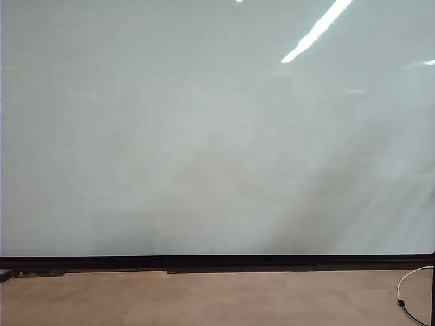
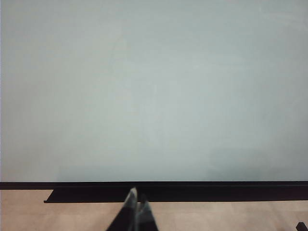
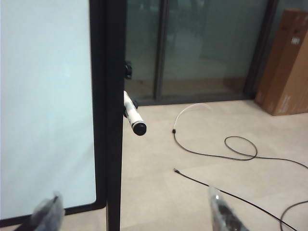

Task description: Pick up the pen on the shelf to the right of the whiteboard and draw a check mark.

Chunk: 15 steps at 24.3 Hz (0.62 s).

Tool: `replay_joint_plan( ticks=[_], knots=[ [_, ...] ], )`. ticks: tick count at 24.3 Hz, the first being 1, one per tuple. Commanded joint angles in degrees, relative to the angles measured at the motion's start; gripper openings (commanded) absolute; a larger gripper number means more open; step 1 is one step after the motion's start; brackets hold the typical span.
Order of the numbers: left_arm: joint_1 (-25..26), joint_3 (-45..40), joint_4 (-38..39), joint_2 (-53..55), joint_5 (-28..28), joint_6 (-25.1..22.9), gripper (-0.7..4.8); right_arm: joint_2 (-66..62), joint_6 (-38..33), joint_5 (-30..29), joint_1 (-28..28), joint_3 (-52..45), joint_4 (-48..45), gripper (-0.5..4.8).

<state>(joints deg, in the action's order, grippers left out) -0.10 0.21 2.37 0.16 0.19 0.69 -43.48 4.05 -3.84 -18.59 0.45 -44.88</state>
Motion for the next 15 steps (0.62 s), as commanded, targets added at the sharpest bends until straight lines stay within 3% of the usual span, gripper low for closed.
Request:
replay_joint_plan(
  ticks=[1, 7, 15],
  knots=[
    [0.0, 0.2, -0.7, 0.0, 0.0, -0.2, -0.04, -10.7, -0.4, -5.7, -2.2, 3.5, -8.9, 3.93],
    [0.0, 0.2, -0.7, 0.0, 0.0, -0.2, -0.05, -29.8, -0.6, -10.1, -2.7, 7.8, -25.4, 4.1],
    [0.0, 0.2, -0.7, 0.0, 0.0, -0.2, -0.04, -39.6, 0.5, -16.9, -6.3, 13.4, -29.5, 4.13]
  ],
)
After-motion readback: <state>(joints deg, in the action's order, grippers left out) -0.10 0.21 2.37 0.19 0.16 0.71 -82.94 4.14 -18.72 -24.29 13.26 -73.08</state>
